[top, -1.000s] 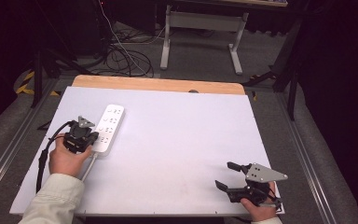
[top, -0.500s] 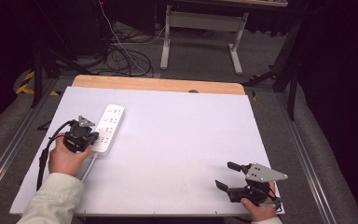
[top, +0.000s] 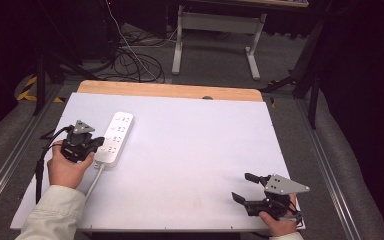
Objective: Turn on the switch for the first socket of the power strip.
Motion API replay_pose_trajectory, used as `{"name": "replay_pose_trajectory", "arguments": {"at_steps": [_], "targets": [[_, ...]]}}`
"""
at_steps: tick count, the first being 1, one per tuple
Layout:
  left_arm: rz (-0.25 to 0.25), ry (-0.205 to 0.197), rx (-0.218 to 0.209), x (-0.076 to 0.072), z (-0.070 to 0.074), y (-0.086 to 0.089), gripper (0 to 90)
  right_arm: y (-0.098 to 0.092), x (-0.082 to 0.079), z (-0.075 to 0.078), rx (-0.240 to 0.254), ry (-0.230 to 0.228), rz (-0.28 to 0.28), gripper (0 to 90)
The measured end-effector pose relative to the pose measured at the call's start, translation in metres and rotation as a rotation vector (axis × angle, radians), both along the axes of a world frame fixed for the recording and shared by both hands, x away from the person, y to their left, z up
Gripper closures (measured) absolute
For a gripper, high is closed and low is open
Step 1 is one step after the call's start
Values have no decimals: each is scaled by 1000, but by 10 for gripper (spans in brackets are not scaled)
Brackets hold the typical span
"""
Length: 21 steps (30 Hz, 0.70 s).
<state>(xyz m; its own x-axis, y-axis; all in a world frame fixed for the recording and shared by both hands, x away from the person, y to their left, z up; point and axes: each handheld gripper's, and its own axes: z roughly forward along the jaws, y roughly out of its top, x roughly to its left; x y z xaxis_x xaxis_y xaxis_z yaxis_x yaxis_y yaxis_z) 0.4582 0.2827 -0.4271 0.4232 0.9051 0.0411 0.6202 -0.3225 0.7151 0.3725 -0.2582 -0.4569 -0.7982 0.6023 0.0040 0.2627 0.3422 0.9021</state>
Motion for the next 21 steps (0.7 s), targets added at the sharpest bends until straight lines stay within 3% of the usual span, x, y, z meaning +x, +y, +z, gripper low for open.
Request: {"name": "replay_pose_trajectory", "arguments": {"at_steps": [12, 21], "targets": [[-24, -14, -17, -15, 25, -4, 900, 0, -1, 0, 2, -2, -3, 219], [-36, -20, -31, -20, 34, -3, 900, 0, -1, 0, 0, -2, -1, 219]]}}
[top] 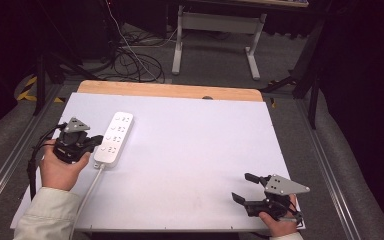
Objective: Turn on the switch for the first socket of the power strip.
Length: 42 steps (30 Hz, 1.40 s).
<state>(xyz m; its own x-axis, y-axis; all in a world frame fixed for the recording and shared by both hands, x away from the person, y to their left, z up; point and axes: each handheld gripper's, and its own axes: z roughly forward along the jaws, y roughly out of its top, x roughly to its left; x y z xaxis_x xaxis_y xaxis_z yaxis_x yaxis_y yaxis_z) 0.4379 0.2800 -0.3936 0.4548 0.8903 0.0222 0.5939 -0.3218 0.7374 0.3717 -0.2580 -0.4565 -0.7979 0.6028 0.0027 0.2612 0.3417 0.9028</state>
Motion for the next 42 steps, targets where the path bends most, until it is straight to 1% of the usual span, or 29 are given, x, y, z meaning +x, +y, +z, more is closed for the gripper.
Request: {"name": "replay_pose_trajectory", "arguments": {"at_steps": [3, 4, 5, 6, 7, 8, 9, 10, 11, 12, 13, 14, 15, 16, 17, 19, 21, 24, 26, 29, 30, 32, 34, 36, 37, 38, 39, 41, 42], "targets": [[-7, -13, -29, -2, 3, 2, 900, 0, 0, 0, -1, 2, 0, 219], [-16, -23, -51, -3, 4, 2, 771, 0, 0, 0, -1, -1, 0, 219], [-27, -30, -52, -5, 5, 3, 771, 0, 0, 0, -1, -1, 0, 219], [-34, -35, -49, -6, 7, 3, 748, -1, -1, 0, -1, 0, -2, 219], [-42, -43, -52, -8, 8, 2, 748, -1, -1, 0, -1, 0, -2, 219], [-53, -53, -56, -10, 10, 3, 725, -1, -1, 0, 1, 0, -1, 219], [-61, -61, -71, -13, 11, 2, 675, 0, -1, 0, 1, 0, -1, 219], [-69, -72, -79, -15, 13, 2, 675, 0, -1, 0, 1, 0, -1, 219], [-76, -80, -90, -17, 14, 2, 626, -1, -1, 0, 2, -1, -1, 219], [-85, -88, -95, -18, 15, 2, 626, -1, -1, 0, 2, -1, -1, 219], [-99, -92, -107, -20, 16, 3, 575, -1, -1, 0, 3, -2, 0, 219], [-107, -101, -117, -22, 17, 3, 575, -1, -1, 0, 3, -2, 0, 219], [-114, -113, -121, -24, 18, 2, 549, 0, 0, 0, 2, -3, 2, 220], [-117, -122, -121, -26, 19, 3, 497, 0, 0, 0, 0, -2, 1, 219], [-118, -128, -131, -28, 21, 3, 497, 0, 0, 0, 0, -2, 1, 219], [-130, -146, -156, -33, 23, 3, 420, 0, -1, 0, 2, -2, 0, 219], [-145, -153, -177, -37, 25, 3, 404, -1, -1, 1, 2, -3, 0, 219], [-175, -175, -170, -44, 26, 1, 398, -1, -1, 1, 2, -2, 2, 219], [-184, -191, -161, -48, 24, 0, 379, 0, -1, 0, 2, -2, 2, 219], [-202, -206, -171, -54, 21, 1, 353, 0, -1, 0, 3, -1, 3, 219], [-208, -211, -173, -55, 20, 1, 328, -1, -1, 1, 4, -2, 2, 219], [-219, -214, -161, -59, 17, 0, 325, -1, -1, 1, 4, -2, 1, 219], [-225, -236, -143, -63, 13, 0, 327, -1, -1, 0, 4, -1, 1, 219], [-231, -247, -135, -65, 7, -1, 298, -1, -1, 0, 3, -1, 1, 219], [-233, -241, -150, -67, 4, -1, 282, -1, -1, 0, 3, -1, 1, 219], [-235, -246, -151, -68, 2, -1, 273, -1, -1, 0, 4, -2, 0, 219], [-233, -246, -167, -70, -1, -1, 263, -1, -1, 0, 3, -3, 1, 219], [-236, -260, -169, -74, -4, 0, 244, -1, -1, 0, 3, -2, 1, 219], [-233, -261, -179, -76, -7, -1, 238, -1, -1, 0, 3, -2, 1, 219]]}}
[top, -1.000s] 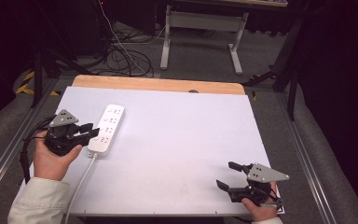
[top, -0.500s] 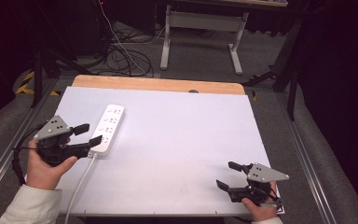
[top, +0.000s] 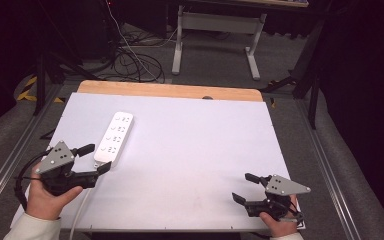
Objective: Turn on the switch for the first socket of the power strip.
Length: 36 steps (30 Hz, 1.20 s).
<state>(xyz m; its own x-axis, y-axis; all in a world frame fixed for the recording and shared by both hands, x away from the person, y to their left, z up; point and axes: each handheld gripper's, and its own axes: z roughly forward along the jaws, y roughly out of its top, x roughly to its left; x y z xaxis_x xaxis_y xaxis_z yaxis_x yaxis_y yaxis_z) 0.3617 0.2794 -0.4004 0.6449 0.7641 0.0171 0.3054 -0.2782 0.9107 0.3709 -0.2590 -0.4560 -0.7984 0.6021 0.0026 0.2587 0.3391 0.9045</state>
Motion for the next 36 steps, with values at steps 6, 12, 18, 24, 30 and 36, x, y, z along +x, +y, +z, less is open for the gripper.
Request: {"name": "replay_pose_trajectory", "arguments": {"at_steps": [6, 12, 18, 24, 30, 36], "targets": [[-18, -20, 0, -8, -18, -1, 196, 0, 0, 0, 2, 0, 0, 219], [-59, -24, -19, -12, -33, -2, 189, 0, 0, 0, 1, -1, 3, 219], [-73, -26, -19, -17, -45, -5, 178, 1, 0, 0, -4, 0, 3, 218], [-61, -27, -4, -21, -60, -7, 187, 1, -1, 0, -3, -3, 4, 217], [-60, -19, 9, -24, -71, -6, 189, 1, -1, 0, -2, -4, 7, 218], [-60, -8, 54, -31, -78, -9, 189, 1, -1, 0, -4, -4, 8, 217]]}}
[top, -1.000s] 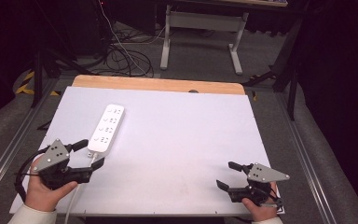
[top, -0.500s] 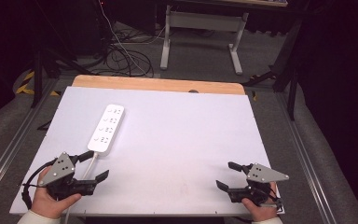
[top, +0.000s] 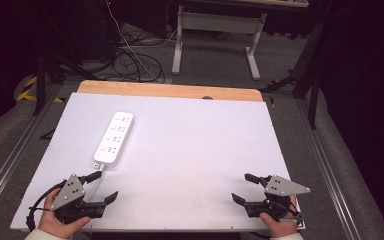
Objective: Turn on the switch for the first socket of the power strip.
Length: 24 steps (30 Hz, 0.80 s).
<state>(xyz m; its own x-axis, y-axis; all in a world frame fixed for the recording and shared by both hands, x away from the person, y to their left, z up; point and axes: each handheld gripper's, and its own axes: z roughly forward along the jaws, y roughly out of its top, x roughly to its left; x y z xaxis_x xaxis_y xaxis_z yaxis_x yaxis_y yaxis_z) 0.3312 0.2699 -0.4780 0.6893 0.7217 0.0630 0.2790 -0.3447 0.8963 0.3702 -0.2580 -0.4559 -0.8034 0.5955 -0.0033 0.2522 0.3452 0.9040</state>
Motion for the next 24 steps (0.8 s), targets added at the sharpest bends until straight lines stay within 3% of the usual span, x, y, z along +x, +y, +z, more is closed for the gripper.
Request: {"name": "replay_pose_trajectory", "arguments": {"at_steps": [5, 11, 15, 24], "targets": [[-8, 4, -36, 1, 4, -1, 192, 0, 0, 0, -1, 0, 1, 217], [-14, 83, -90, 3, 6, 3, 193, 1, 0, 0, 0, -2, 6, 217], [-6, 70, -95, 4, 6, 3, 193, 1, 0, 0, 1, -1, 7, 216], [-6, 22, -52, 2, 7, 3, 190, 1, 0, 0, 0, 0, 9, 215]]}}
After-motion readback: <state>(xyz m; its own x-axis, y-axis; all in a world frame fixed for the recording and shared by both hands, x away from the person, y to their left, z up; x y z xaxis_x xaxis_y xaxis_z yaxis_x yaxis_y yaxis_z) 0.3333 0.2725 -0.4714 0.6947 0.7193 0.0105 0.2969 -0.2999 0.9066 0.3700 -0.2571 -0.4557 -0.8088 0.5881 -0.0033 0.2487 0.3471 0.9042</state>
